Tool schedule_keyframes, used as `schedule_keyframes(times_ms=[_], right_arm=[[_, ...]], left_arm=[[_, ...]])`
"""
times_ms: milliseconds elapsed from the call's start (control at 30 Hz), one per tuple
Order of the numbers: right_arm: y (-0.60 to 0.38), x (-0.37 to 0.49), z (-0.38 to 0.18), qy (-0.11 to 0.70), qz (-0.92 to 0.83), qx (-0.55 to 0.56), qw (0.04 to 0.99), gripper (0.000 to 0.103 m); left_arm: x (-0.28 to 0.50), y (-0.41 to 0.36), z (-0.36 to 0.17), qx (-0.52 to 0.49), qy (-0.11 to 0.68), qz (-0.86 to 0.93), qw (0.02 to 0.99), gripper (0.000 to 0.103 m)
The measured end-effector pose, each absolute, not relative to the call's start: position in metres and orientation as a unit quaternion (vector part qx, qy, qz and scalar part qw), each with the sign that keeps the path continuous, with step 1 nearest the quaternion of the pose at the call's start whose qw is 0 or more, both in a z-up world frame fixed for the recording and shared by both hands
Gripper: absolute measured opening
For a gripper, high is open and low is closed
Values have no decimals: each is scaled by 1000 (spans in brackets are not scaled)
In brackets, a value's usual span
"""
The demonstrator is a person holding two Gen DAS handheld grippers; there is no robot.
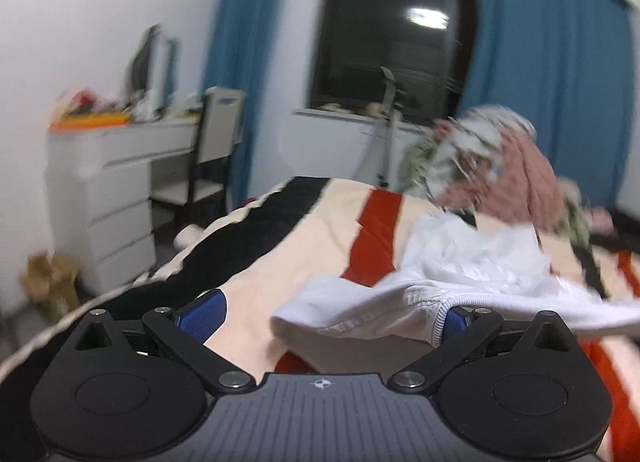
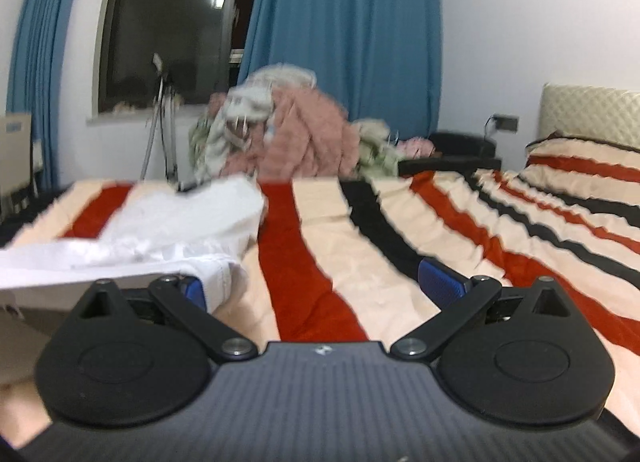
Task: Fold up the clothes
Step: 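Lift the T-shirt with both grippers and stretch it between them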
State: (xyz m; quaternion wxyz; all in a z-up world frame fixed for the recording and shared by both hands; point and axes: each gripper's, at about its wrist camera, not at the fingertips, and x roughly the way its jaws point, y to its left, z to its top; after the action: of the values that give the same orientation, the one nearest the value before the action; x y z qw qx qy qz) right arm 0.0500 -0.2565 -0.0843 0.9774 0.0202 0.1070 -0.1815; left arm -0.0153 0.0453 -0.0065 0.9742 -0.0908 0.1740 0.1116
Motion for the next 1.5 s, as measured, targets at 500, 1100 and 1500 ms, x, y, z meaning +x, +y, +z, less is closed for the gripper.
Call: schedule_keyframes(times_ms=[500,1100,1500], right_arm=[[-256,-33,79,-82,-162,73,981,102],[-311,-15,386,-173,-81,40,981,102],[-333,256,235,9,-105,1,994,102]], left_arm=[[-86,50,158,-178,-37,117,976,103],[-32,18,459,-98,-150,70,981,103],[294,-19,272,-58,32,70,995,103]])
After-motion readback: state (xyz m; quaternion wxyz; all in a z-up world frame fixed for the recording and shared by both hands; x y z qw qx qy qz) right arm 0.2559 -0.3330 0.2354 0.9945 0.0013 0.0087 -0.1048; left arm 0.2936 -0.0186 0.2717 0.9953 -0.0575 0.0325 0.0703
